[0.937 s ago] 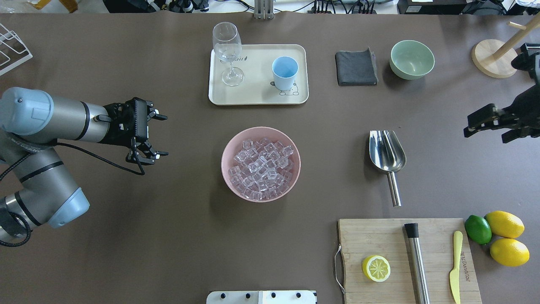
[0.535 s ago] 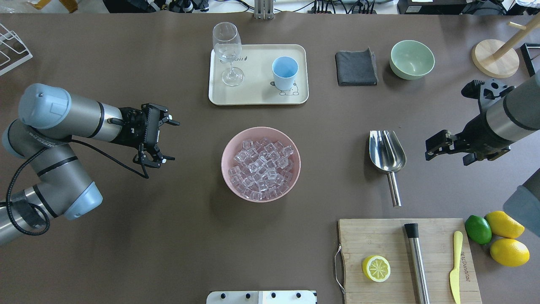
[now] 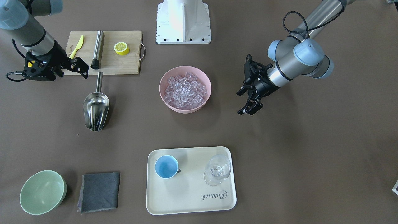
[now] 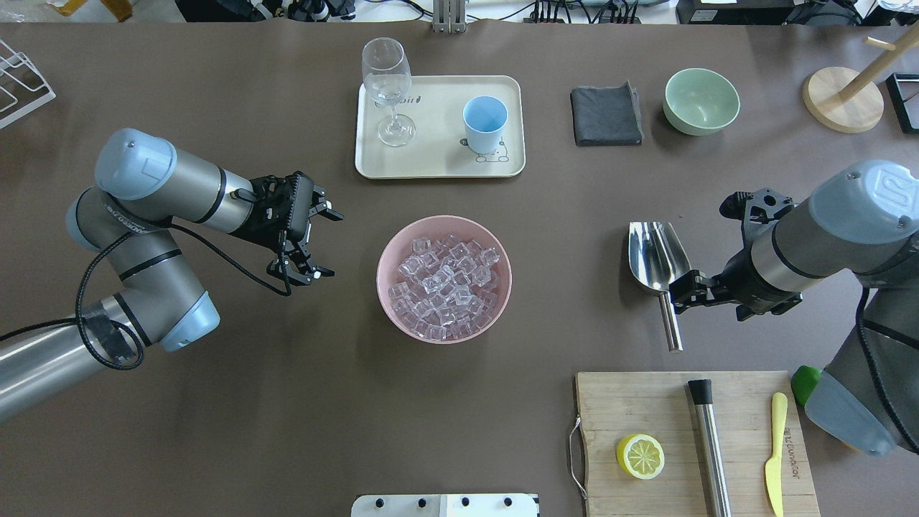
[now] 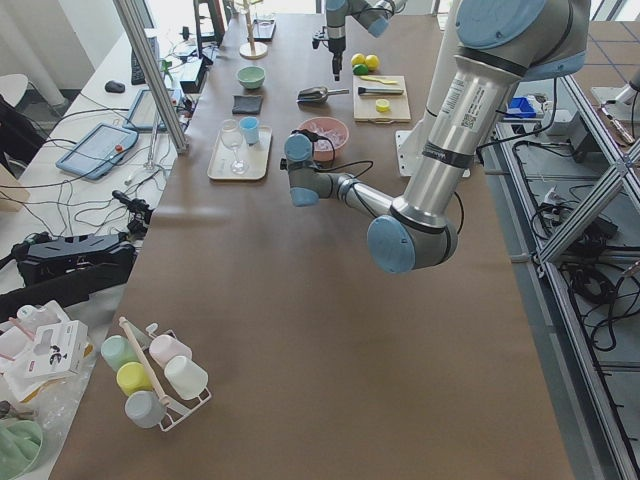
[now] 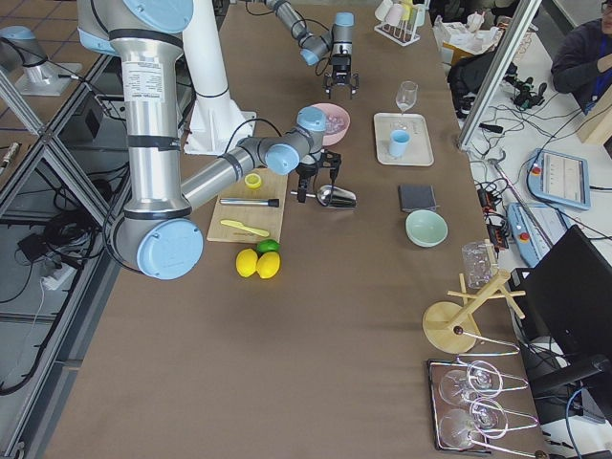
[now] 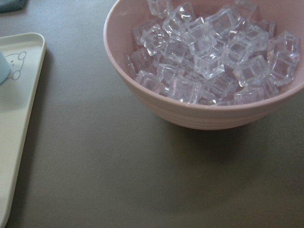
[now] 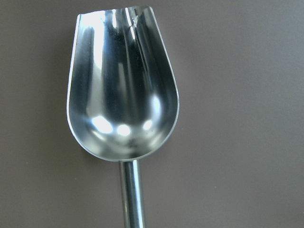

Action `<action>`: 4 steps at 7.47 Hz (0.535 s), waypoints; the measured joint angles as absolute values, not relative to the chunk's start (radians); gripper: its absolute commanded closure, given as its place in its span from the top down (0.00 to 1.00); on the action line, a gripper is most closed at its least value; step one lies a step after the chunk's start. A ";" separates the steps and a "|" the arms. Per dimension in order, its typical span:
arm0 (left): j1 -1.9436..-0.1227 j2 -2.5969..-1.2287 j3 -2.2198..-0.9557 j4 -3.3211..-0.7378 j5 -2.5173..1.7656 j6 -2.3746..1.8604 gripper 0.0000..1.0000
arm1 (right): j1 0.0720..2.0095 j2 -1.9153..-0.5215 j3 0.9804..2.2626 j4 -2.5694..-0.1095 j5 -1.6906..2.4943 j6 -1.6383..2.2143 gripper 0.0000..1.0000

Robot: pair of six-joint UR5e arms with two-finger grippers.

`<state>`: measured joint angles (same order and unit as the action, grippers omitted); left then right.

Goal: Put ice in cup with scoop

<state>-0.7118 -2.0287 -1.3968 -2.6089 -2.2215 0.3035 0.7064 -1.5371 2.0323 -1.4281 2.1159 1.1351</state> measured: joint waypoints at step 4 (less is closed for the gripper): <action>-0.656 -2.081 -1.355 -2.661 -2.251 0.287 0.98 | 0.603 -1.487 1.973 -1.422 2.056 1.160 0.88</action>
<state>-0.6564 -2.0811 -1.3554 -2.6611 -2.2508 0.2871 0.6030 -1.4865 1.9734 -1.4221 2.0558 1.1604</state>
